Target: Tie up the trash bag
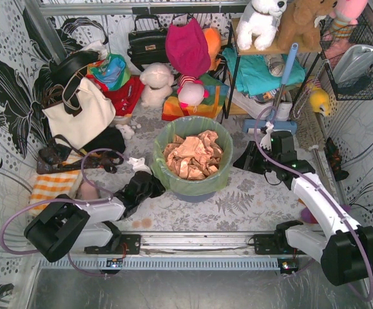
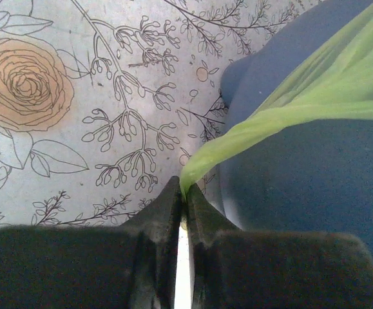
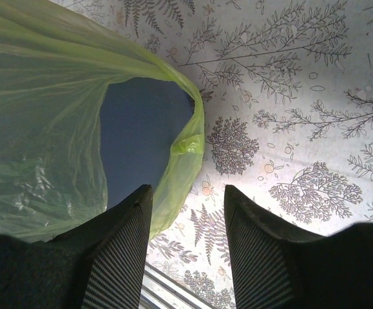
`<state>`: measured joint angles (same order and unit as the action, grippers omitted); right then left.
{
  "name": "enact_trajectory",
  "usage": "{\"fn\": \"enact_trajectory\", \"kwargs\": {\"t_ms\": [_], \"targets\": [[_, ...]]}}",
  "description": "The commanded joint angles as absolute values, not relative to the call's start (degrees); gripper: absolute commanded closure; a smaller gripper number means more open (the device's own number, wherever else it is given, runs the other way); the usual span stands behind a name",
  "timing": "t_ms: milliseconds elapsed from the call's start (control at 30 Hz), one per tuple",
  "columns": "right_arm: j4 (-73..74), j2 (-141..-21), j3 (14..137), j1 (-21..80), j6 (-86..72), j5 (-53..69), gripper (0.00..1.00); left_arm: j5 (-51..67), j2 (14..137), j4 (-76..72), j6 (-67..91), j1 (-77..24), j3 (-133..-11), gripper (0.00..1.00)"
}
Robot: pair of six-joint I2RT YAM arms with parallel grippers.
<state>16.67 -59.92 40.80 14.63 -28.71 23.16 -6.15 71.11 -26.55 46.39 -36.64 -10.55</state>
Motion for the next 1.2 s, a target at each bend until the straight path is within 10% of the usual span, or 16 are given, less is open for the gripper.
{"fn": "enact_trajectory", "kwargs": {"t_ms": [0, 800, 1167], "targets": [[12.2, -58.8, 38.0, 14.3, -30.7, 24.6, 0.52, -7.4, 70.6, -25.5, 45.0, -36.4, -12.3, 0.88], [-6.6, -76.4, 33.4, 20.3, -40.1, 32.2, 0.48, -9.0, 56.3, -7.5, 42.3, -36.4, -15.8, 0.91], [6.2, -77.9, 35.8, 22.3, -37.5, 16.8, 0.97, -9.6, 55.9, -5.6, 42.0, -36.4, -15.7, 0.91]]}}
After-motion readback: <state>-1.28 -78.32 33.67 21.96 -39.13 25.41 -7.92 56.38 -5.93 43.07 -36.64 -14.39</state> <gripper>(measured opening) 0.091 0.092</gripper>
